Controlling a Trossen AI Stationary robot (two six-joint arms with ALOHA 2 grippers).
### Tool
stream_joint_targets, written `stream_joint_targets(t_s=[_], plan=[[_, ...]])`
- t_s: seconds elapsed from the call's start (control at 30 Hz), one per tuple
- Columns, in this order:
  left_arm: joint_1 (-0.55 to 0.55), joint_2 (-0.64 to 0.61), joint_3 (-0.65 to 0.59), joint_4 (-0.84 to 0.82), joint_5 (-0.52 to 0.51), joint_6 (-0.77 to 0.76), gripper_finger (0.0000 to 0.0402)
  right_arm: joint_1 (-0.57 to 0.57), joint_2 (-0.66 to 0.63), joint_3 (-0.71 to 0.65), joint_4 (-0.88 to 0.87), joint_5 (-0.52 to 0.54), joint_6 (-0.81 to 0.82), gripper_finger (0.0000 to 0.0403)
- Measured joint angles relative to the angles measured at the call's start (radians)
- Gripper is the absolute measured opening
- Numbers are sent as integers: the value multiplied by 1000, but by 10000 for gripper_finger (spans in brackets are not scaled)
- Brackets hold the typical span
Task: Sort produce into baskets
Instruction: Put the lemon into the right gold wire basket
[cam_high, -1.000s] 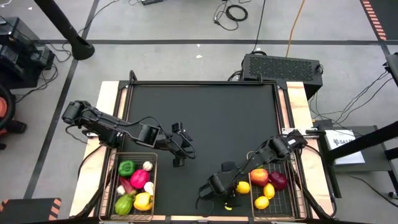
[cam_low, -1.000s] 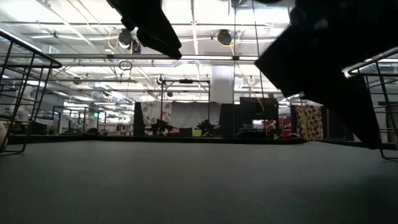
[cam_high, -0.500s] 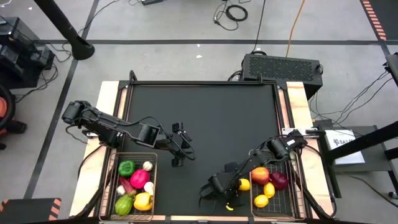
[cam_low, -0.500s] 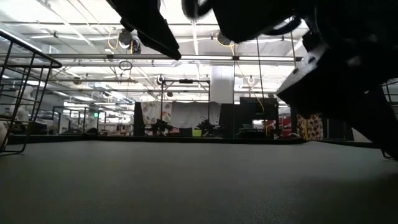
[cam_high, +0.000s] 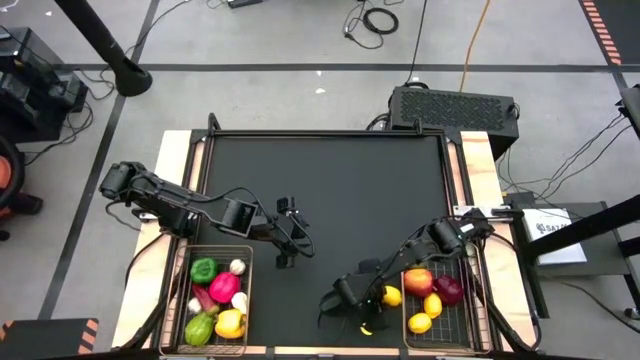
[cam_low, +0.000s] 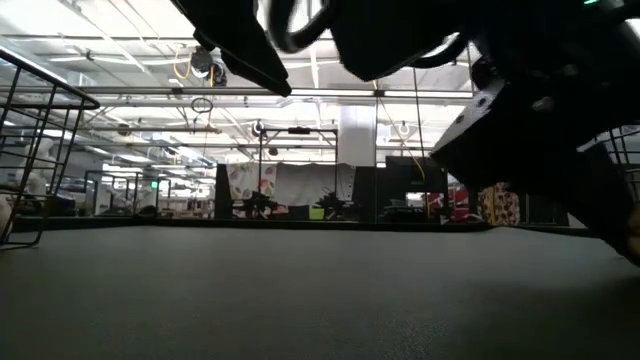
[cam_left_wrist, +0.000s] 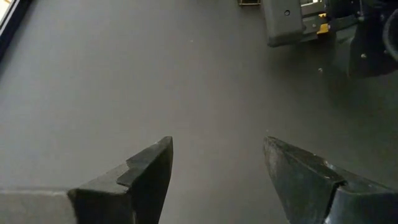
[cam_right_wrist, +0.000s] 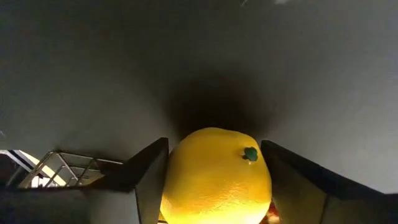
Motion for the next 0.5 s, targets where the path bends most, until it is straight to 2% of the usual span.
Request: stream_joint_targets(t_s=[0.23, 0.5], plan=[[0, 0, 0, -3, 0, 0, 256, -30, 0, 98, 2, 2, -58, 225], [0, -12, 1, -101, -38, -13, 256, -34, -1, 341, -84, 3, -124, 224]])
